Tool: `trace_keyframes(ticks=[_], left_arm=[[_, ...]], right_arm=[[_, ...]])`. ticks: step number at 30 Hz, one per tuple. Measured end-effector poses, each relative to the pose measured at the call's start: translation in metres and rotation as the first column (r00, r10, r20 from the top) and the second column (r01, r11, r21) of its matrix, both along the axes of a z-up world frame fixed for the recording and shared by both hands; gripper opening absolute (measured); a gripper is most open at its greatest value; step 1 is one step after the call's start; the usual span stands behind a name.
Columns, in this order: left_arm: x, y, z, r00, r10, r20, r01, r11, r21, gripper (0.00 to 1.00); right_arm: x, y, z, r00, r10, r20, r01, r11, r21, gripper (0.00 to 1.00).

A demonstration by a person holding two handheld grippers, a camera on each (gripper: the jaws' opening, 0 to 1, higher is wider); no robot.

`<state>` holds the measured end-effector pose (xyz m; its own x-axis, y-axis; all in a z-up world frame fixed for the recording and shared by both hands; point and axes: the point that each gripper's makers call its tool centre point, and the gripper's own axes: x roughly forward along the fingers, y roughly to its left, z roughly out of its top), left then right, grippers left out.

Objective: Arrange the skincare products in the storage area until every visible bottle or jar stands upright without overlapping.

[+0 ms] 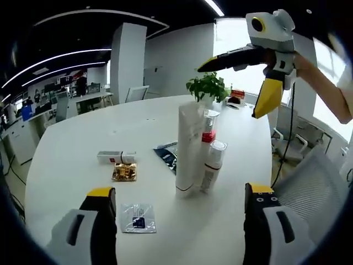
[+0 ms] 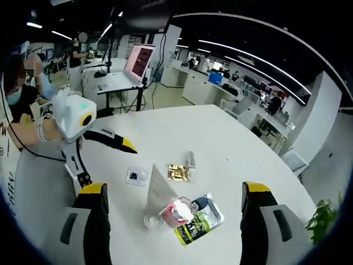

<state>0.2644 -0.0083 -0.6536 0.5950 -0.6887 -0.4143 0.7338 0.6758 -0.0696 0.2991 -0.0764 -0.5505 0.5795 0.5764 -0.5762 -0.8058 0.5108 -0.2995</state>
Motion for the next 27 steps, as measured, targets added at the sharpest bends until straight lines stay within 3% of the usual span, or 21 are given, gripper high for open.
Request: trace_keyframes(ticks=[4,10,16,20,27], left_arm=[[0.0,-0.002,0.002,1.0,-0.008,-0.001,0.008,1.0,-0.013,0.95],[0.001,-0.002,0.0,1.0,-0.021,-0.011,0.021,1.0,-0.014,0.99],[0.0,-0.001,0.0,1.0,-0.018,-0.009,0.018,1.0,-0.015,0.99],[0.0,0.002,-0.004,1.0,-0.012,-0.017,0.012,1.0,-0.009,0.99],[0.0,0.005,-0.009,0.999,-0.006,-0.033,0.006,1.0,-0.005,0.99]], right_arm=[[0.008,0.016,0.004,0.999,0.048,-0.019,-0.048,0.999,-0.009,1.0],[0.022,0.04,0.006,0.992,0.123,-0.03,-0.125,0.989,-0.082,1.0],[0.053,0.066,0.014,0.988,0.148,-0.036,-0.149,0.988,-0.041,1.0],[0.077,0.074,0.007,0.99,0.132,-0.047,-0.134,0.99,-0.05,1.0],[0.119,0.077,-0.03,0.987,0.093,-0.131,-0.106,0.99,-0.091,0.99]])
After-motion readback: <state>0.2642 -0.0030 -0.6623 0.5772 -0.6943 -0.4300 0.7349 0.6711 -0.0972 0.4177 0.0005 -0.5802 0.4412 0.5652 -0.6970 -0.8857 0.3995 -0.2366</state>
